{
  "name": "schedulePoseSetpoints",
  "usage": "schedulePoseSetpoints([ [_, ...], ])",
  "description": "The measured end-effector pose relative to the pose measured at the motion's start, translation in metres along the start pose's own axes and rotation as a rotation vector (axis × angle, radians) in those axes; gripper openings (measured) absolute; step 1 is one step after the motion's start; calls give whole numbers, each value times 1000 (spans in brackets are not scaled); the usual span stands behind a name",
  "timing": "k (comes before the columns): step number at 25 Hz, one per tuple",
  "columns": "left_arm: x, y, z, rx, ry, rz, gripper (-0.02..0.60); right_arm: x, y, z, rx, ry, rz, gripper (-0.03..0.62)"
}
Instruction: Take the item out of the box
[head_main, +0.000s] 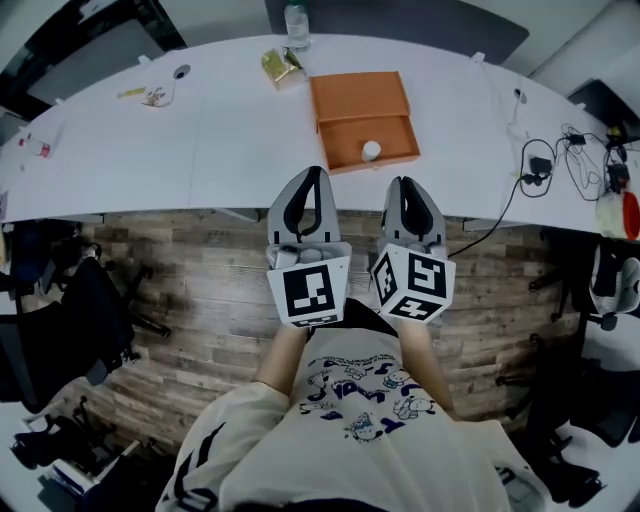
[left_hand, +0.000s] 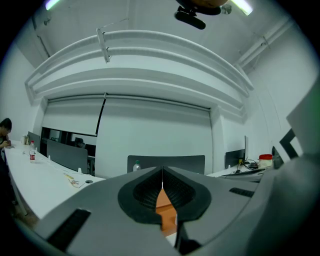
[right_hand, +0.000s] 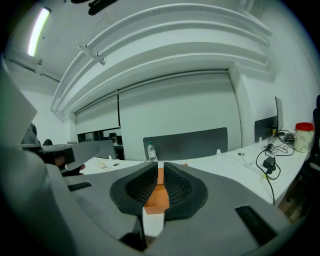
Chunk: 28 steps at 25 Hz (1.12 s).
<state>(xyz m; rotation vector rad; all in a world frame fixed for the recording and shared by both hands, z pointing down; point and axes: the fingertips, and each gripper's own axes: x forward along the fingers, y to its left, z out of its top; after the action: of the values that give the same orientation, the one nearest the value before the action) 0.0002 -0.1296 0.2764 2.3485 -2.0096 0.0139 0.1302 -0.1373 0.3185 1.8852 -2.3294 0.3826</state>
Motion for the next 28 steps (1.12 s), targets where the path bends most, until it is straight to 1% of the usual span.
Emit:
schedulePoseSetpoints([
  [4, 11, -3, -7, 16, 32, 8, 18, 12, -8, -1, 10, 11, 15, 54],
  [8, 20, -4, -7, 6, 22, 16, 18, 24, -9, -4, 22, 26, 26, 54],
  [11, 26, -4, -13, 23, 49, 6, 18, 33, -10, -7, 28, 39, 31, 54],
  [13, 32, -4, -14, 21, 54, 4, 18, 38, -10, -7, 28, 45, 33, 54],
  [17, 46, -4, -9, -1, 23, 2, 18, 48, -15, -4, 30, 47, 21, 54],
  [22, 64, -1, -22, 23, 71, -27, 18, 65, -19, -9, 33, 64, 0, 54],
  [28, 91, 1, -34, 14, 100, -58, 18, 90, -25, -14, 30, 96, -24, 55],
])
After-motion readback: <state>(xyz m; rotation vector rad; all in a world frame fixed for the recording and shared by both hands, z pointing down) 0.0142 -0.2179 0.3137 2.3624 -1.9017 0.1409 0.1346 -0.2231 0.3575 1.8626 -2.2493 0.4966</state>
